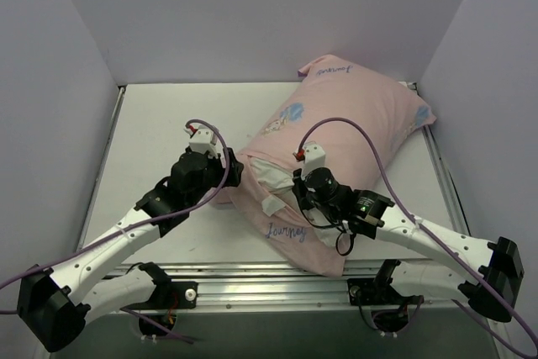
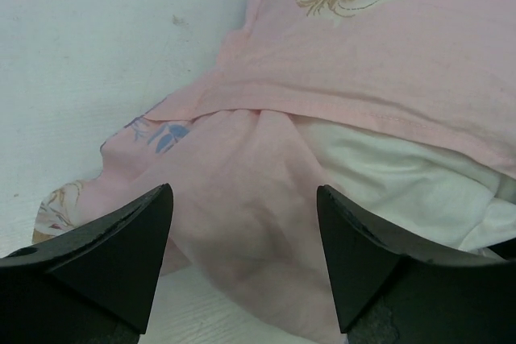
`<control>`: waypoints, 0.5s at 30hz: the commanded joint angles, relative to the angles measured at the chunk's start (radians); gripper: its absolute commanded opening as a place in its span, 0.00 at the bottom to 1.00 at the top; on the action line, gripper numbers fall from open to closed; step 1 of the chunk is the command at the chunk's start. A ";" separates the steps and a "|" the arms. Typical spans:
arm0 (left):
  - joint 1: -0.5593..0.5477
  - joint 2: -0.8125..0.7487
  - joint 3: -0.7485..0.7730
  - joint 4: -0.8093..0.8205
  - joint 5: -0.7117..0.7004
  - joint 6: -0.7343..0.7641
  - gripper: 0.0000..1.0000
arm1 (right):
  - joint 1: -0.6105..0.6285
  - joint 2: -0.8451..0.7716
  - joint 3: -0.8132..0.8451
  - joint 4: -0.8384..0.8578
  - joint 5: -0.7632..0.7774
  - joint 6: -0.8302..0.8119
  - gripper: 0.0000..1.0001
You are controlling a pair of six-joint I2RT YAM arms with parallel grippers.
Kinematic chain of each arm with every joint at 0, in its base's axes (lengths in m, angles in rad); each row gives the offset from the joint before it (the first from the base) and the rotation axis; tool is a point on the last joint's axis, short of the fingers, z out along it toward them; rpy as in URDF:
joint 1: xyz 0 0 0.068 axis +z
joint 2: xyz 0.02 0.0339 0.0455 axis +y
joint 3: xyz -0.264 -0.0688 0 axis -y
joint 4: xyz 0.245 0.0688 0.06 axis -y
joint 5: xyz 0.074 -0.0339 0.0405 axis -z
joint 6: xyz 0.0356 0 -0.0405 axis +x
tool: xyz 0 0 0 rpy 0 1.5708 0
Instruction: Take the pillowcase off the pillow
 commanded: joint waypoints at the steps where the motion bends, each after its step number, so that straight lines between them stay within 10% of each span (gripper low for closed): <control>1: -0.022 0.032 0.041 0.054 -0.033 -0.026 0.80 | 0.001 0.025 0.018 0.077 0.069 -0.009 0.00; 15: -0.088 0.234 0.057 0.019 -0.232 -0.218 0.70 | 0.062 0.062 0.032 0.063 0.208 0.017 0.00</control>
